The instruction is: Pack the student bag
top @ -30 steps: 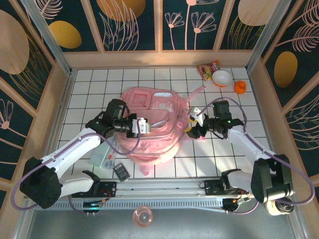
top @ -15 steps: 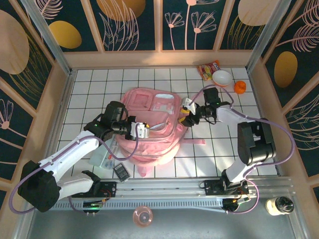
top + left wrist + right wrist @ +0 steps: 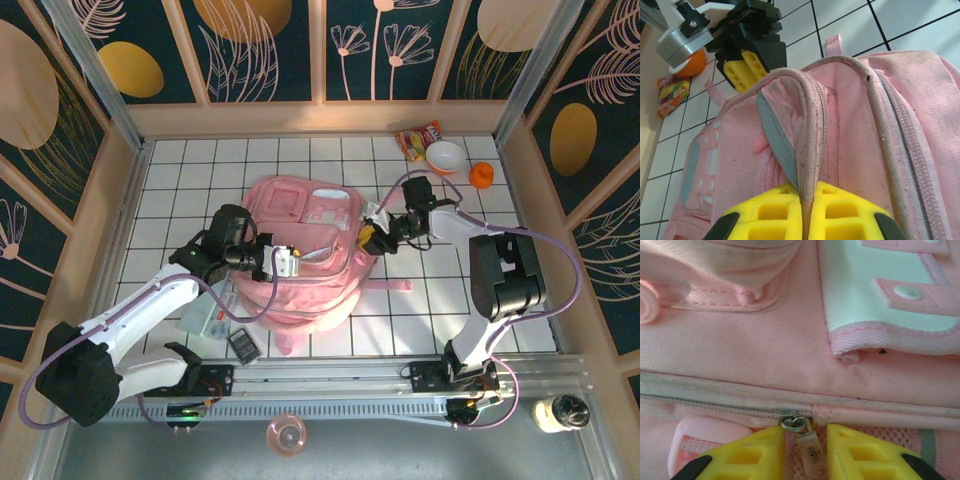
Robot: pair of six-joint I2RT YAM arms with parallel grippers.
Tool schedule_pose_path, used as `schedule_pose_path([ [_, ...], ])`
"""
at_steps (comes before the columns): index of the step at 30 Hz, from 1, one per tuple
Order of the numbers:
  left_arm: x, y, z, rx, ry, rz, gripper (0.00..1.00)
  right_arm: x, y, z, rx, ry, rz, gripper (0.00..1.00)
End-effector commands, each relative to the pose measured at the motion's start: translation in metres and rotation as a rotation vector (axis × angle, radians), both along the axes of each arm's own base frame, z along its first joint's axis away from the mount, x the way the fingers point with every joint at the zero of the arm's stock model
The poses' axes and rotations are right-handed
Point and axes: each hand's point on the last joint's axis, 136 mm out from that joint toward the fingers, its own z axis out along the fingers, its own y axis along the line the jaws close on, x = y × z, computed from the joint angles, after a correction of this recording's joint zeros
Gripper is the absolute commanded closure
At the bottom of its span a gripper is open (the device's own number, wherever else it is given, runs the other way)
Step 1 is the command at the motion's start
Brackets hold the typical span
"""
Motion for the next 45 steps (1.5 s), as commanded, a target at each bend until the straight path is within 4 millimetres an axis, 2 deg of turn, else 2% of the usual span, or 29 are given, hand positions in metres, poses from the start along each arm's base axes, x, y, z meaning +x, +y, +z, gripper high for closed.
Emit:
schedule_pose_path([
  [1,0.009,-0.013,0.034,-0.115,-0.114,-0.016,1.00,-0.014,0.006,0.021,0.052,0.038,0.016,0.82],
  [8,0.017,-0.012,0.035,-0.129,-0.114,0.038,1.00,-0.018,0.008,0.039,0.088,0.042,-0.015,1.00],
  [16,0.039,-0.009,0.033,-0.130,-0.104,0.159,1.00,-0.023,0.010,0.060,0.098,0.082,-0.083,1.00],
  [22,0.055,-0.002,0.021,-0.063,-0.118,0.238,1.00,-0.024,0.012,0.083,0.080,0.232,-0.194,1.00],
  [32,0.077,-0.005,0.033,-0.133,-0.097,0.353,1.00,-0.069,0.029,0.088,0.109,0.413,-0.231,1.00],
  [38,0.053,-0.022,0.044,-0.219,-0.062,0.199,1.00,-0.067,0.036,0.086,0.222,0.395,-0.261,1.00],
  [39,0.050,-0.024,0.047,-0.232,-0.054,0.183,1.00,-0.069,0.038,0.087,0.240,0.394,-0.243,0.99],
  [40,0.049,-0.025,0.049,-0.242,-0.051,0.179,1.00,-0.070,0.039,0.086,0.251,0.401,-0.234,0.91],
  [41,0.049,-0.025,0.050,-0.249,-0.049,0.181,1.00,-0.069,0.040,0.086,0.258,0.405,-0.231,0.87],
  [45,0.049,-0.026,0.059,-0.279,-0.058,0.183,1.00,-0.070,0.041,0.078,0.259,0.421,-0.236,0.75],
])
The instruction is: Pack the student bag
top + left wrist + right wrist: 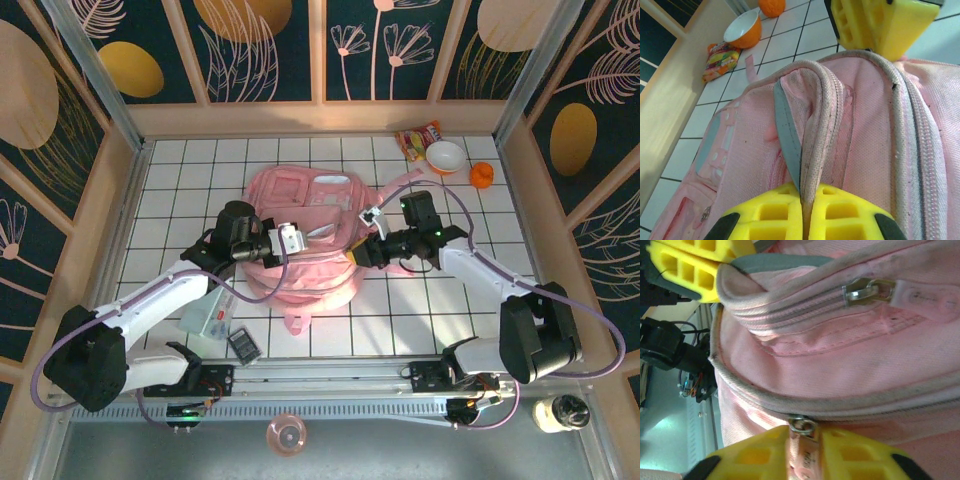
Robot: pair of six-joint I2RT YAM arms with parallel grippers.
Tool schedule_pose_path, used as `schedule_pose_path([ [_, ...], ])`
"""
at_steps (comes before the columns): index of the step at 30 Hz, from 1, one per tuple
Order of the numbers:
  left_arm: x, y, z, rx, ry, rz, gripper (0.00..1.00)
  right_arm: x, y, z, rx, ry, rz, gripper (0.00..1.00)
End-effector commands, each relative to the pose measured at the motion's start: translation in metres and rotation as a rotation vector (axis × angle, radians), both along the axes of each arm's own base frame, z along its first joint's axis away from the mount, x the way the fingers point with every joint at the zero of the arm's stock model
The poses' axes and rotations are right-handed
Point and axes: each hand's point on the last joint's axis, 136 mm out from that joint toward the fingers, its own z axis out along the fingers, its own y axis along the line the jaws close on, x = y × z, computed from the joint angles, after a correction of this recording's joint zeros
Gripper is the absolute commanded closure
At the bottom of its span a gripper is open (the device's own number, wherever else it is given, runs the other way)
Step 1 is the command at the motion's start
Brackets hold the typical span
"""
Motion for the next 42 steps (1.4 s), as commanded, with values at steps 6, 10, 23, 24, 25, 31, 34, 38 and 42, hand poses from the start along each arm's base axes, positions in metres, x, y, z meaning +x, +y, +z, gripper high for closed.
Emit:
schedule_pose_path([
  [6,-0.002,-0.016,0.062,-0.180,-0.129,-0.067,1.00,-0.004,0.007,0.002,0.067,-0.018,0.018,0.73],
  [10,0.010,-0.012,0.063,-0.194,-0.116,0.013,1.00,-0.006,0.004,0.011,0.071,-0.029,-0.003,0.96],
  [23,0.054,-0.047,0.067,-0.286,0.019,0.316,1.00,-0.022,0.030,0.050,0.099,-0.072,-0.092,1.00],
  [24,0.060,-0.049,0.071,-0.316,0.045,0.353,1.00,-0.022,0.033,0.050,0.094,-0.066,-0.104,1.00],
  [25,0.066,-0.052,0.076,-0.341,0.067,0.379,1.00,-0.021,0.034,0.051,0.091,-0.058,-0.117,1.00],
  [31,0.087,-0.060,0.086,-0.415,0.207,0.518,1.00,-0.008,0.019,0.039,0.008,0.028,-0.267,1.00],
  [34,0.082,-0.055,0.081,-0.411,0.255,0.538,1.00,0.001,0.004,0.034,-0.042,0.057,-0.327,1.00],
  [38,0.067,-0.038,0.071,-0.385,0.284,0.565,1.00,0.032,-0.029,0.037,-0.068,0.118,-0.430,1.00],
  [42,0.060,-0.022,0.062,-0.361,0.291,0.618,1.00,0.036,-0.024,0.050,-0.094,0.185,-0.348,1.00],
])
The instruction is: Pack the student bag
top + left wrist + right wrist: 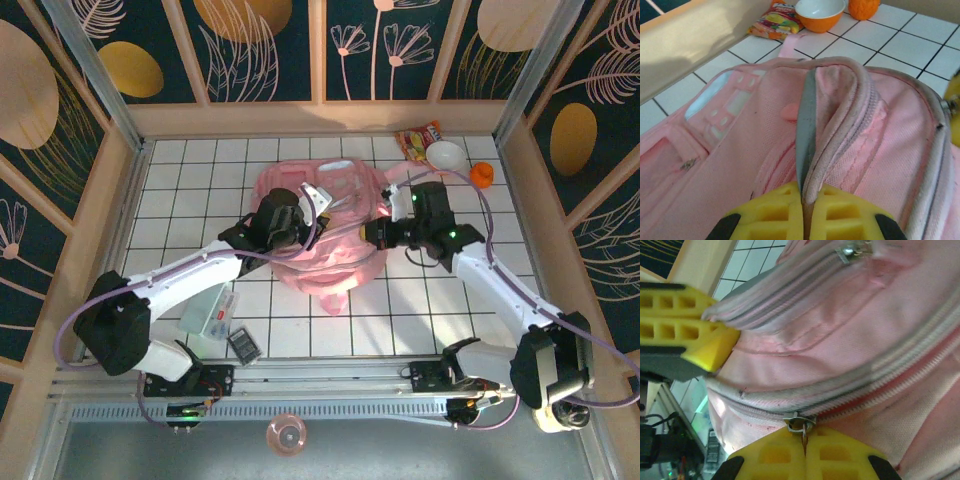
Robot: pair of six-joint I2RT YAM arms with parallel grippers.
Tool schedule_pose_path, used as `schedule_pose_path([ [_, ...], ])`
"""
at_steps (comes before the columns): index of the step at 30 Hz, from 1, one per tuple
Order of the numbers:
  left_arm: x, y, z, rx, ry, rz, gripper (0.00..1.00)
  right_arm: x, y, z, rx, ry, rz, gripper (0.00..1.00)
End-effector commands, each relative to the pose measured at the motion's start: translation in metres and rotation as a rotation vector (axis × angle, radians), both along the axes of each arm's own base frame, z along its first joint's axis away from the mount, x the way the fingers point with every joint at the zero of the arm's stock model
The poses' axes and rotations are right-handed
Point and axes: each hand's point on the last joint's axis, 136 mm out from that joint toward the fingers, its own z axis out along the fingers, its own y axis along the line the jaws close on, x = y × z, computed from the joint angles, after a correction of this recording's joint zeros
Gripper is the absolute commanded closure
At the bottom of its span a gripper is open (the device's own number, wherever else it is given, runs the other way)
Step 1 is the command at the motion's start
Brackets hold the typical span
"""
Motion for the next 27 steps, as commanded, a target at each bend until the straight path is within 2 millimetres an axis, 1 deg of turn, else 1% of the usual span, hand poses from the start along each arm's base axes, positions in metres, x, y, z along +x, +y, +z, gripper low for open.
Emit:
schedule_pose_path([
  [1,0.009,0.023,0.041,-0.096,-0.065,0.143,1.00,-0.010,0.011,0.011,0.003,0.100,0.109,1.00],
  [4,0.014,0.026,0.035,-0.097,-0.046,0.188,1.00,-0.018,0.024,0.013,-0.009,0.156,0.159,1.00],
  [6,0.022,0.023,0.036,-0.116,-0.024,0.225,1.00,-0.021,0.029,0.015,-0.018,0.170,0.158,1.00],
  [12,0.049,0.004,0.044,-0.211,0.045,0.313,1.00,-0.027,0.045,0.026,0.030,0.231,0.117,1.00],
  [17,0.061,-0.012,0.032,-0.182,0.050,0.344,1.00,-0.027,0.045,0.034,0.061,0.266,0.059,1.00],
  [19,0.063,-0.017,0.032,-0.204,0.067,0.345,1.00,-0.027,0.046,0.031,0.068,0.294,0.027,1.00],
  [23,0.066,-0.025,0.046,-0.325,0.113,0.371,1.00,-0.024,0.049,0.021,0.095,0.336,-0.054,1.00],
  [27,0.063,-0.028,0.066,-0.487,0.166,0.391,1.00,-0.013,0.042,0.007,0.083,0.331,-0.154,1.00],
])
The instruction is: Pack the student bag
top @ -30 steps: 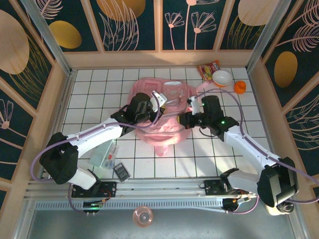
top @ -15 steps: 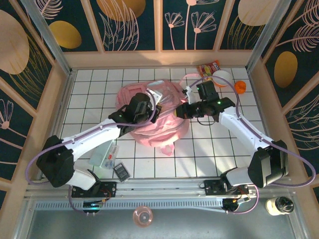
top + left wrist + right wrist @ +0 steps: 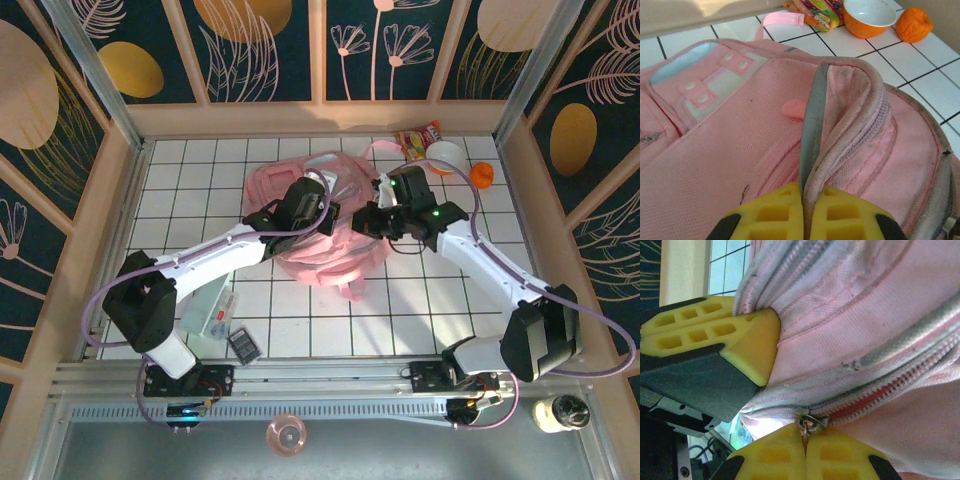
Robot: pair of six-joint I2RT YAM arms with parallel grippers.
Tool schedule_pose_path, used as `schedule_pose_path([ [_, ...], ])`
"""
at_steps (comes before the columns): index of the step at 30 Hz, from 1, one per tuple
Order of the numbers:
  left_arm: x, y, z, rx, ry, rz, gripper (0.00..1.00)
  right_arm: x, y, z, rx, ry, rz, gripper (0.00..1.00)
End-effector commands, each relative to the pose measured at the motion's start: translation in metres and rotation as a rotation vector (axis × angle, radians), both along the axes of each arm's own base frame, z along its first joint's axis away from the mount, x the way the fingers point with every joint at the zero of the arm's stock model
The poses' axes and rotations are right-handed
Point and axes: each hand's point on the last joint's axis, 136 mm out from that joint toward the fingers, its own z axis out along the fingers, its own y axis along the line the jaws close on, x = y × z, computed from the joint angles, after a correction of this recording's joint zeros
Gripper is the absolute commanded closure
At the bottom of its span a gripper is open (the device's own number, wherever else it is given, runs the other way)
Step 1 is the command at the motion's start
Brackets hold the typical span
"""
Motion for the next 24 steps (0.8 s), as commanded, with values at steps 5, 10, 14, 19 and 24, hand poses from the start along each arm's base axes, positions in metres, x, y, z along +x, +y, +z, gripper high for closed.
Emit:
schedule_pose_path([
  [5,0.026,-0.002,0.109,-0.494,-0.118,0.176,1.00,0.002,-0.003,-0.012,-0.056,0.003,-0.035,1.00],
  [10,0.034,0.005,0.134,-0.608,-0.131,0.256,1.00,0.026,-0.010,0.001,-0.144,-0.063,-0.082,1.00],
  [14,0.043,0.016,0.155,-0.671,-0.190,0.335,1.00,0.021,0.012,0.022,-0.130,-0.132,-0.069,1.00],
  [19,0.054,0.021,0.185,-0.741,-0.255,0.392,1.00,0.011,0.024,0.031,-0.137,-0.179,-0.102,1.00],
  [24,0.060,0.018,0.203,-0.750,-0.316,0.387,1.00,-0.005,0.036,0.026,-0.072,-0.146,-0.071,1.00],
])
